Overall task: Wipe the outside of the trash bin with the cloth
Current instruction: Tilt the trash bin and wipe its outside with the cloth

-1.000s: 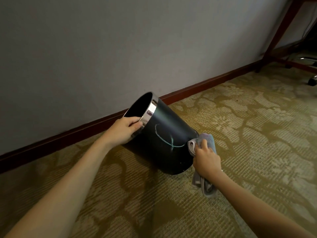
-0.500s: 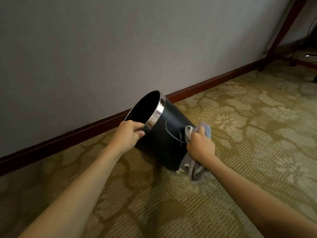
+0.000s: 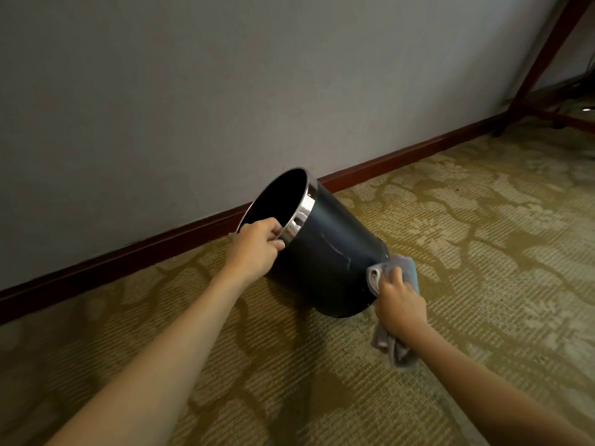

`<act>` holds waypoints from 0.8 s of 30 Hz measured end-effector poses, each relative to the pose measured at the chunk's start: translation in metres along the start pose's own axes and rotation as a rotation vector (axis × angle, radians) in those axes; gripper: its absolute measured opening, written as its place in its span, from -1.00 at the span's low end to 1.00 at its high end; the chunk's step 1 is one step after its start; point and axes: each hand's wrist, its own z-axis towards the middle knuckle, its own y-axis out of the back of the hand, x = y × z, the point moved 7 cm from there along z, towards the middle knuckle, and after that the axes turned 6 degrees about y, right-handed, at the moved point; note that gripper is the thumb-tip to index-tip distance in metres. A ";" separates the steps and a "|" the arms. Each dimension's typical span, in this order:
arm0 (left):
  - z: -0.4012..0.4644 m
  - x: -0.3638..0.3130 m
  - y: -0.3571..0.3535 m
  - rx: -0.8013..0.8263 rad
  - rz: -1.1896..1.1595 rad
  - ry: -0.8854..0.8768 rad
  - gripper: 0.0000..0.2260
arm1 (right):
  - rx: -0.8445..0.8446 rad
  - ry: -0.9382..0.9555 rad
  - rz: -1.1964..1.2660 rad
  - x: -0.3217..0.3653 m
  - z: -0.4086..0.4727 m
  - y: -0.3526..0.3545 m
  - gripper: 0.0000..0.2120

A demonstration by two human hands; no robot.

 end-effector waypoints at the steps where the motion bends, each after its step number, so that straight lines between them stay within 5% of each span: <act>1: -0.001 -0.003 -0.002 -0.014 0.031 -0.004 -0.90 | 0.032 -0.021 0.002 -0.006 0.003 -0.001 -0.72; 5: -0.003 -0.017 -0.013 -0.007 0.092 -0.036 -0.90 | -0.022 -0.099 0.188 0.006 0.027 0.030 -0.76; 12: 0.001 -0.014 -0.008 0.006 0.103 0.014 -0.86 | -0.498 0.247 0.205 0.086 0.021 0.095 -0.68; 16: 0.001 -0.002 0.000 0.023 0.049 0.037 -0.89 | -0.378 0.357 -0.037 0.076 -0.001 0.054 -0.36; 20: 0.002 0.010 0.006 0.025 -0.003 0.080 -0.93 | -0.108 0.192 -0.094 0.023 -0.005 0.005 -0.51; 24: 0.002 0.012 0.006 0.006 -0.023 0.107 -0.94 | -0.062 0.063 -0.008 0.005 0.013 0.012 -0.67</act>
